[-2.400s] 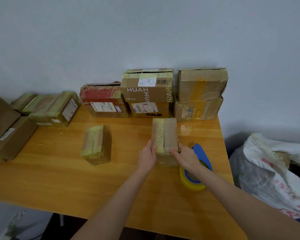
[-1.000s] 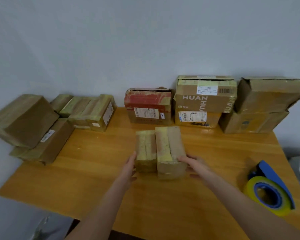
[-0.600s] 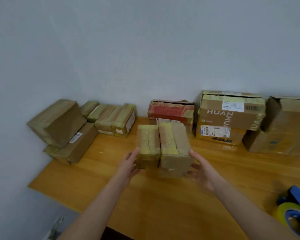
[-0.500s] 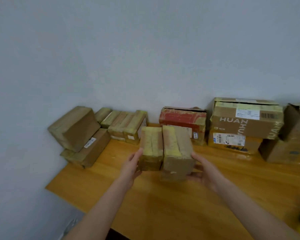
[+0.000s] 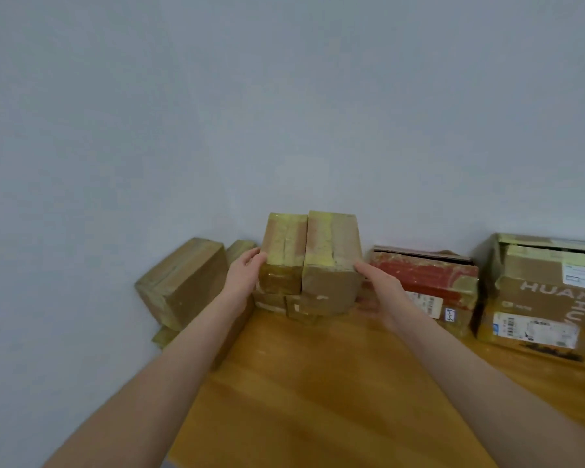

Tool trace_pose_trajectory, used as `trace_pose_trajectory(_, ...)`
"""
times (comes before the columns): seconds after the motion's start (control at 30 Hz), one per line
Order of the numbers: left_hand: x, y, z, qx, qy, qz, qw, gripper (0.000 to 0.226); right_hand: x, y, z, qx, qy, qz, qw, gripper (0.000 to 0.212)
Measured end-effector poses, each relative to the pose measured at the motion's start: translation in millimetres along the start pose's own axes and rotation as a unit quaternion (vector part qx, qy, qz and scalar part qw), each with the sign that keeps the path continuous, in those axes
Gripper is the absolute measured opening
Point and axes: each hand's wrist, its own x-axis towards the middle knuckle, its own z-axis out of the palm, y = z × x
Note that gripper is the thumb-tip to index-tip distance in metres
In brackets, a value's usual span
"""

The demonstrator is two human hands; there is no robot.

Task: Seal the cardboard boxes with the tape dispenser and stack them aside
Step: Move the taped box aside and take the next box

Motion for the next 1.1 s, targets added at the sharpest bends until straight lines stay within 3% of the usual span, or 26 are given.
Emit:
trace_pose_trajectory(0.07,39,3,-16,0.038,-0.014,0.015,0.999,0.042,22,-2,27,0.007,0.0,-0.005,1.0,0.026)
trace_pose_trajectory(0.23,155,-3,-65,0.122,-0.045,0.017,0.991,0.032,89,3,112,-0.001,0.029,-0.012,0.999,0.04)
trace_pose_trajectory(0.37,229,-19,-86,0.24,-0.09,0.038,0.966,0.033,131,13,162,0.007,0.058,-0.003,0.998,0.041)
trace_pose_trajectory(0.5,278,-38,-87,0.379,-0.117,0.094,0.913,0.035,171,29,190,-0.015,0.092,0.0,0.996,0.054)
trace_pose_trajectory(0.6,295,-54,-79,0.518,-0.141,0.11,0.837,0.034,195,41,200,-0.067,0.112,0.003,0.991,0.063)
trace_pose_trajectory(0.7,300,-62,-74,0.582,-0.109,0.14,0.793,0.03,206,47,207,-0.14,0.133,-0.012,0.981,0.063)
trace_pose_trajectory(0.9,309,-48,-71,0.546,-0.083,0.184,0.813,0.038,216,57,216,-0.165,0.129,-0.008,0.978,0.063)
trace_pose_trajectory(1.1,295,-39,-57,0.556,-0.103,0.197,0.801,0.047,210,49,208,-0.246,0.128,-0.029,0.96,0.07)
